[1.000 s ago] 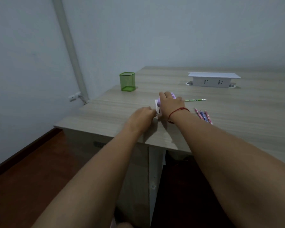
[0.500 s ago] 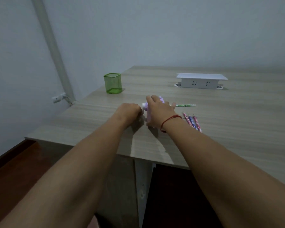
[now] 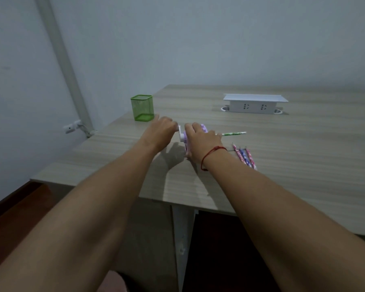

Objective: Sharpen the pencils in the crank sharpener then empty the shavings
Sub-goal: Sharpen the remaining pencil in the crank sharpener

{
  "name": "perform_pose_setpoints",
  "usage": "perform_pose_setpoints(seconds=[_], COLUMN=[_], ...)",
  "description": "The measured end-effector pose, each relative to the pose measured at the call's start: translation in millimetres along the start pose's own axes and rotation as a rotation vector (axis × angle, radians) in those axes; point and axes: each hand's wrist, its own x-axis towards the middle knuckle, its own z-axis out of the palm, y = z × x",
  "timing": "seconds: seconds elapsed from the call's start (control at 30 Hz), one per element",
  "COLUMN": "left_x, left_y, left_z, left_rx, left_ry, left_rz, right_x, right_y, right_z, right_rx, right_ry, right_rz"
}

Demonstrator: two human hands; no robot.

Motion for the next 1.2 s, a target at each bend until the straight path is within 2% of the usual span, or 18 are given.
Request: perform_pose_setpoints(seconds=[0.07,0.17,0.33,0.57,0.7,0.87,1.07,1.2], left_x=[3.2,-2.5,-12.4,-49.1,-44.2,-42.0,-39.9,-46.0], left_y=[-3.0,-0.2,8.4,30.5,30.1,26.1,26.2,36.9], left_z=[-3.5,-1.4,-15.9,-15.8,-23.6,-21.5,-20.9,0.1], left_rx=[-0.039,-0.137,-0.218,-0.253,-0.21,-0.174,-0.194,-0.255], left_ry=[0.081,0.169,0.162,0.053,0.012,-0.016,-0.147,-0.265], left_rz=[0.038,-0.016,0.018,0.0,0.009,-0.005,0.008,-0.115], right_x=[0.3,2.1,6.0,7.3,6.8,25.3,25.0,29.6], right_y=[-1.0,-1.2,-1.0,-3.9,-0.9,4.1,4.7,7.3], right_z=[-3.1,-8.0,-8.5,-7.2,-6.2,14.4,15.9,22.1], right_rx=[0.007,-0.001,0.042,-0.079,-0.184,-0.062,0.019,0.024], right_ry=[0.001,-0.038,-0.021,-0.078,-0.031,0.042,0.043,0.047], right_rz=[0.011,0.001,0.02,0.0,-0.007,-0.083,-0.098,-0.148])
